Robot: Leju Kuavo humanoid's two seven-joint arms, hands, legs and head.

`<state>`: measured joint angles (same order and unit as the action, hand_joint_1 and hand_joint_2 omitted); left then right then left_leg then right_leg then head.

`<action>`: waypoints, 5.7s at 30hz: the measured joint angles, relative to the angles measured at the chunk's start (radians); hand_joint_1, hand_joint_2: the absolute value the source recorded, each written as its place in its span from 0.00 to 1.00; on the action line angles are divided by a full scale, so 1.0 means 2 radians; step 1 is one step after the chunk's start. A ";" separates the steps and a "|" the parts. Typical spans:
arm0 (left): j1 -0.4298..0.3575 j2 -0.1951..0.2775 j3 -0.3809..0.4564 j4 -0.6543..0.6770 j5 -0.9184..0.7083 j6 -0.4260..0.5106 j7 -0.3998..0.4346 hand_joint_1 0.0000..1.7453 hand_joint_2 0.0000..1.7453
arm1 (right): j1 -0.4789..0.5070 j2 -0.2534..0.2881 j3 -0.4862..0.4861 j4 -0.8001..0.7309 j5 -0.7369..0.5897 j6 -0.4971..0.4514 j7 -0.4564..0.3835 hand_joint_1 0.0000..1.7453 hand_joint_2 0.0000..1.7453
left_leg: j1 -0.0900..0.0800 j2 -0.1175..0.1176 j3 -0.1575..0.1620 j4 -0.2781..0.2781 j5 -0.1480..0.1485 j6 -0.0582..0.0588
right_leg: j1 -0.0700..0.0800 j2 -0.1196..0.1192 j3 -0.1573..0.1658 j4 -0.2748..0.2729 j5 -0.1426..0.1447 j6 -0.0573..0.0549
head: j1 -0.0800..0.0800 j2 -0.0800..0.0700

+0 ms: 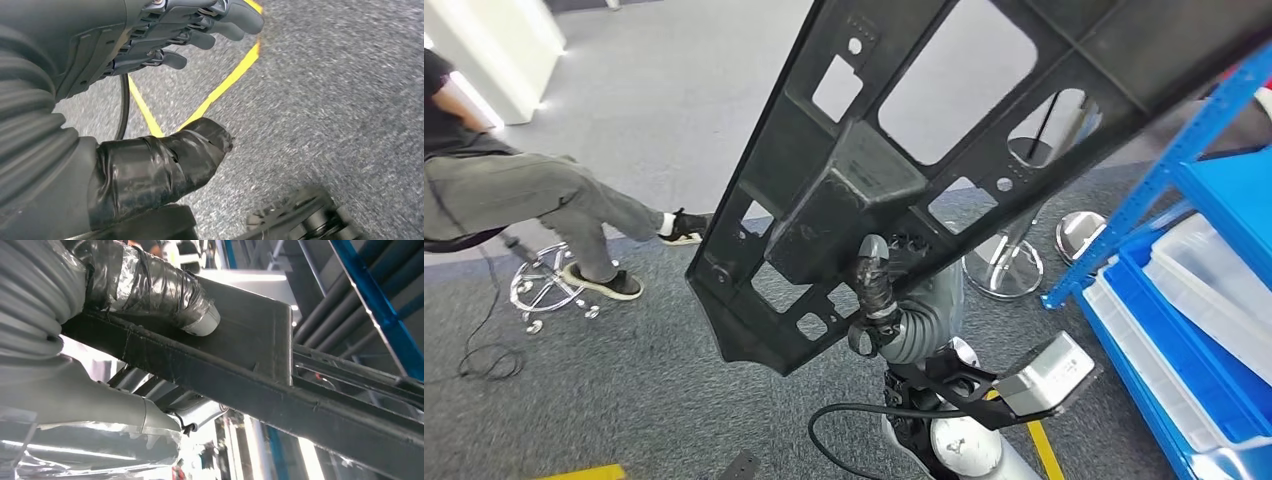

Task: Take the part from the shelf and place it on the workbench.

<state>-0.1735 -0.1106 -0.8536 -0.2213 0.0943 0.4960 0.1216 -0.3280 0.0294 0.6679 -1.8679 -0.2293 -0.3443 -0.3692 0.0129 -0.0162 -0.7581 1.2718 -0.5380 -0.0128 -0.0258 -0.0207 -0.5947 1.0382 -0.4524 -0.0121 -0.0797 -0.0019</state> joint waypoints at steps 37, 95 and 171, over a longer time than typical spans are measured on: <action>-0.008 0.000 -0.002 0.000 -0.004 -0.022 -0.001 0.00 1.00 | 0.005 0.000 0.003 0.006 0.015 -0.017 0.019 1.00 1.00 | -0.003 0.045 0.056 -0.120 0.063 0.009 | 0.004 -0.038 0.022 -0.010 -0.013 0.013 | 0.002 0.000; -0.011 0.001 -0.017 0.000 -0.014 -0.034 0.028 0.00 1.00 | -0.002 0.006 0.004 0.016 -0.021 -0.004 0.005 1.00 1.00 | 0.002 0.014 0.013 -0.050 0.044 0.003 | 0.006 -0.023 0.029 -0.016 -0.015 0.000 | 0.008 0.000; -0.007 0.004 -0.018 0.000 0.007 -0.052 0.021 0.00 1.00 | -0.005 0.010 0.004 0.033 -0.065 0.023 -0.014 1.00 1.00 | -0.008 -0.001 0.107 -0.128 0.015 0.034 | 0.010 0.010 -0.059 0.089 -0.031 0.014 | 0.014 0.000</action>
<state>-0.1872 -0.1035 -0.8904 -0.2213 0.1078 0.3918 0.1639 -0.3383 0.0496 0.6752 -1.8023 -0.3583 -0.2988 -0.3964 -0.0027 -0.0186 -0.5444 1.0158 -0.5070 0.0549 -0.0057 -0.0015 -0.7133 1.2160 -0.5140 0.0165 -0.0525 -0.0019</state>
